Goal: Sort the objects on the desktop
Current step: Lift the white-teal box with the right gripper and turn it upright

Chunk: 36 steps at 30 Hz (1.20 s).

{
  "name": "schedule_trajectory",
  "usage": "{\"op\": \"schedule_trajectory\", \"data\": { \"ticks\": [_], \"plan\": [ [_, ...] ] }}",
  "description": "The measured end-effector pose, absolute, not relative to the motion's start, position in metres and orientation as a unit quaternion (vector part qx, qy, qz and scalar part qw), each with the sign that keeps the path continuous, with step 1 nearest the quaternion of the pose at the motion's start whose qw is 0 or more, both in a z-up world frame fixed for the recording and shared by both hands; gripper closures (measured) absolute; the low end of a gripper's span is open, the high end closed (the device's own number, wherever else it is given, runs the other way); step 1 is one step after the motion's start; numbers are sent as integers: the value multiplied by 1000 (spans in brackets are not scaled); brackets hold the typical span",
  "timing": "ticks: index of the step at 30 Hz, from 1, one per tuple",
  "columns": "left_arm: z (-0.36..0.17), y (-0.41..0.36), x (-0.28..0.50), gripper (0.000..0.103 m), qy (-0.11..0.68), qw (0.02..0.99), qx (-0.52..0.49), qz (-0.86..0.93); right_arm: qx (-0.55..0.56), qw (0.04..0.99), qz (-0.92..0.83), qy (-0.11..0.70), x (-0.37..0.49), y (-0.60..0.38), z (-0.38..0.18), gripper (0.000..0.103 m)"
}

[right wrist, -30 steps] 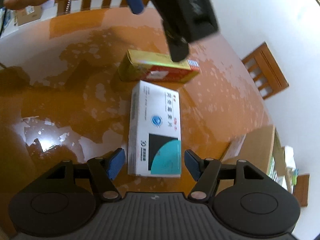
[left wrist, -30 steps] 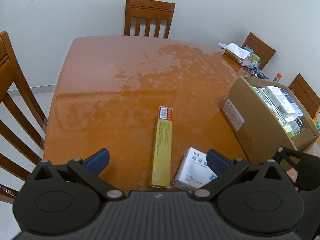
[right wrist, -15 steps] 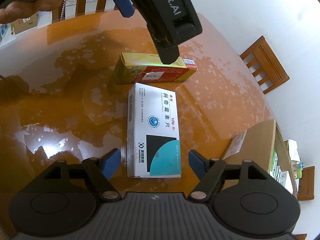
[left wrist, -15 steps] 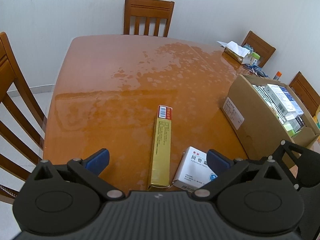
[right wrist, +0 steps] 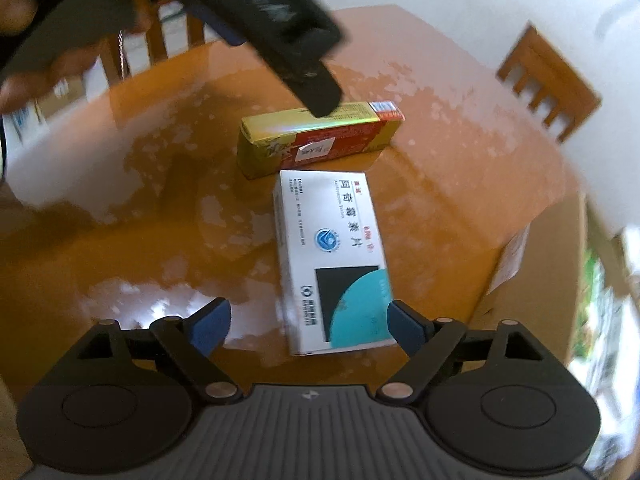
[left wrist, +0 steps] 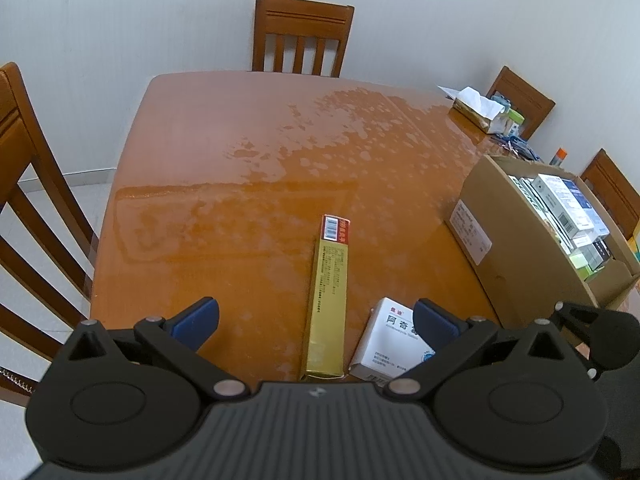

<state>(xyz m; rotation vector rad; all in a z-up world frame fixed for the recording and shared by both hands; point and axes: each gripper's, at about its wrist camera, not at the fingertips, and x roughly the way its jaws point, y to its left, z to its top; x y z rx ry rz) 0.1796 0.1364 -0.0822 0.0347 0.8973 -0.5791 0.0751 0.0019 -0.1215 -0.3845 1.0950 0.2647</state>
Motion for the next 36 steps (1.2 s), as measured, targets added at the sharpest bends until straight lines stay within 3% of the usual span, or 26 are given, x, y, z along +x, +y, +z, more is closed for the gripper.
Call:
{"op": "schedule_trajectory", "data": {
  "ticks": [5, 11, 14, 18, 36],
  "plan": [
    [-83, 140, 179, 0, 430, 861, 11, -270, -81, 842, 110, 522, 83, -19, -116, 14],
    [-84, 142, 180, 0, 432, 862, 10, -266, -110, 848, 82, 512, 88, -24, -119, 14],
    [-84, 143, 179, 0, 431, 862, 10, -268, -111, 840, 82, 525, 92, -28, -128, 29],
    [-84, 145, 179, 0, 431, 862, 11, -267, -94, 834, 85, 538, 94, -35, -134, 31],
    [-105, 158, 152, 0, 469, 839, 97, -259, 272, 727, 158, 610, 93, -89, -144, 34]
  ]
}}
